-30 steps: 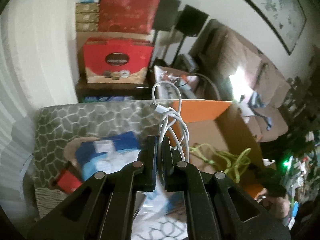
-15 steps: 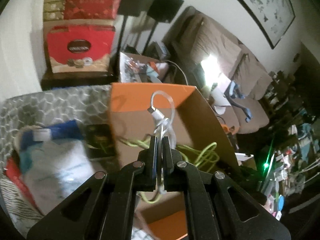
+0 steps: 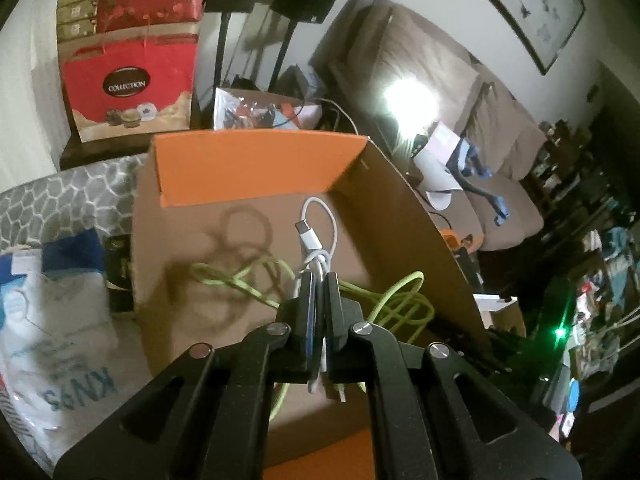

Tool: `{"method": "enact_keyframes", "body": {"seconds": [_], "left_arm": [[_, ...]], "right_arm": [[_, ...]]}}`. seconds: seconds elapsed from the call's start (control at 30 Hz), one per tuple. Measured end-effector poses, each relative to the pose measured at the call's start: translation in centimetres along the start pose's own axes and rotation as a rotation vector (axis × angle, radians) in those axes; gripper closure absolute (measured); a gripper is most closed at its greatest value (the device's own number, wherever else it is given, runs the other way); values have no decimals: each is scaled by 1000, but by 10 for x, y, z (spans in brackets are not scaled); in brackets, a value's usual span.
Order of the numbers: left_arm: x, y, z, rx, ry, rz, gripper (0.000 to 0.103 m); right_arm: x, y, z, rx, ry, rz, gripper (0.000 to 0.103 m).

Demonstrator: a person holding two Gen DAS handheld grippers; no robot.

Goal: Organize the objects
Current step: 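Carry the white cable into the cardboard box and release it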

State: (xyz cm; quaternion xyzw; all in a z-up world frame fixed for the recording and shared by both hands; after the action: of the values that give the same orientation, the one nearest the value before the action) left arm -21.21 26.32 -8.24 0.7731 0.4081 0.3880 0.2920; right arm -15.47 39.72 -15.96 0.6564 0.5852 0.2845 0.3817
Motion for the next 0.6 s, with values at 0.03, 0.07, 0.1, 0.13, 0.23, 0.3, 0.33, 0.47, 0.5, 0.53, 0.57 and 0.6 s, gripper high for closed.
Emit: {"method": "enact_keyframes", "body": {"seconds": [0.03,0.07,0.1,0.13,0.23,0.3,0.33,0.47,0.5,0.53,0.57,0.6], "left_arm": [[2,-3,2,-3,-8,-4,99],[5,-5,4,-7,-17,-5,99],[7,-7,5,-12,-25,-3,99],[10,-10,8,-22,-35,0,99],[17,-11,12,-49,-79,-9,85],[20,-7,11,-41,-99,-18,56],[21,-3,9,-27,-103,-20,40],[23,16,1,11,-126,-18,30],[22,19,-2,12,-127,-23,28],[20,23,-3,16,-127,-30,24],[18,28,-5,24,-129,-36,20],[15,33,-7,34,-130,-47,18]], "right_arm": [[0,0,0,0,0,0,95],[0,0,0,0,0,0,95],[0,0,0,0,0,0,95],[0,0,0,0,0,0,95],[0,0,0,-1,0,0,95],[0,0,0,1,0,0,95],[0,0,0,0,0,0,95],[1,0,0,0,0,0,95],[0,0,0,0,0,0,95],[0,0,0,0,1,0,95],[0,0,0,0,1,0,95],[0,0,0,0,1,0,95]]}}
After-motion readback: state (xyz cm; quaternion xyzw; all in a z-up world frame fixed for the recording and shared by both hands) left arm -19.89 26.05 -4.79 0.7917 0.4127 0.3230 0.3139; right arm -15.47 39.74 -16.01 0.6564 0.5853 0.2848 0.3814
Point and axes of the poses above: each gripper's, at about its wrist camera, not at the fingertips, and y roughly against the way its jaws point, x to its right, z to its underside, the point moved 10 cm from there along -y, roughly the way its jaws point
